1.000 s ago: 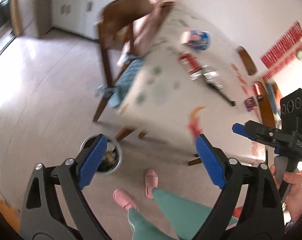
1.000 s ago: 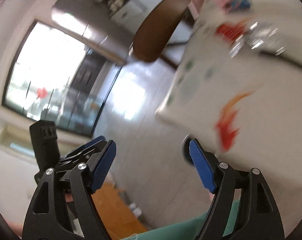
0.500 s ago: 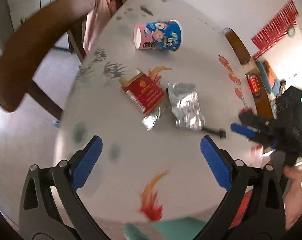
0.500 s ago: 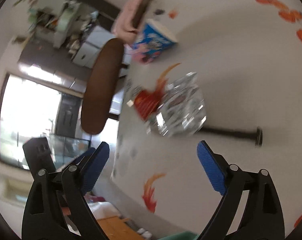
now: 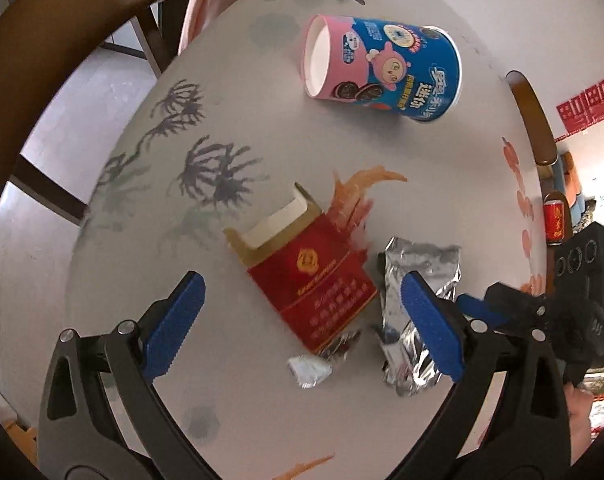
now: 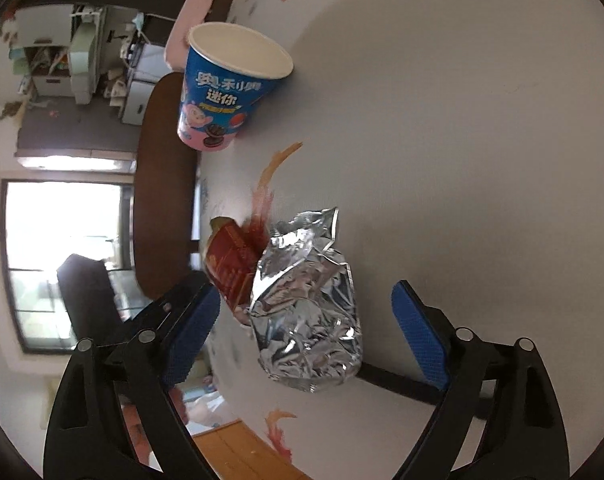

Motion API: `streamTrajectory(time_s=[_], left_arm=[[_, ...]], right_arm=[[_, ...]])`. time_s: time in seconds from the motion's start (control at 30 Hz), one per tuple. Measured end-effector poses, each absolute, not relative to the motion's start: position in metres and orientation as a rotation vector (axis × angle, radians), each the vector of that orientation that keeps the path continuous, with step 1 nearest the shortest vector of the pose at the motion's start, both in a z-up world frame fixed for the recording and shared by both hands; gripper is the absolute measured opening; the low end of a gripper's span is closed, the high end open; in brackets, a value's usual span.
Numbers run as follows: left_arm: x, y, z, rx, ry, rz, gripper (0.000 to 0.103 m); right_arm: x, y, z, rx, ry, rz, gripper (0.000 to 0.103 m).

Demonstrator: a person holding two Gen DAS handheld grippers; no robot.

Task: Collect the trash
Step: 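Grasp the red cigarette box with the left tool while the right tool grasps the crumpled foil, then carry the cigarette box and foil wrapper toward the grey bin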

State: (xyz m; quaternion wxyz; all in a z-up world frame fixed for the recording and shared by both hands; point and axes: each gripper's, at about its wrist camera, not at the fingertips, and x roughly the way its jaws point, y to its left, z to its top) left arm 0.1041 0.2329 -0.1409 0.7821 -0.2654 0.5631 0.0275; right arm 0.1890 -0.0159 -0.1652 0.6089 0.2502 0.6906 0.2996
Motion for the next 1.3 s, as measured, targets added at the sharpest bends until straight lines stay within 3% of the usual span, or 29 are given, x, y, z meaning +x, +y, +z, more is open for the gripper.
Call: streamTrajectory(time_s=[0.2,0.27,0.33,0.47,0.97,1.3], left_arm=[[0.117,0.230,-0.152,-0.581,1.205,0.065,0.080],[0.121,0.224,-0.150,-0.544,1.217,0.073,0.073],[0.125,0.219,-0.149,-0.489,1.229,0.106,0.052],[0.123,0.213,-0.147,-0.433,1.214,0.120,0.051],[0.082,0.238,-0.106,-0.495,1.132,0.085,0.049],[0.008,0.271,-0.065,-0.557,1.027,0.145,0.049]], right_arm=[[0.195,-0.005,-0.175,0.613,1.618,0.734,0.061],[0.196,-0.005,-0.180,0.631,1.632,0.733,0.039],[0.196,-0.005,-0.184,0.641,1.639,0.740,0.021],[0.197,-0.009,-0.187,0.669,1.650,0.746,0.006],[0.203,-0.028,-0.143,0.734,1.545,0.814,0.002],[0.166,0.008,-0.104,0.695,1.515,0.946,0.002]])
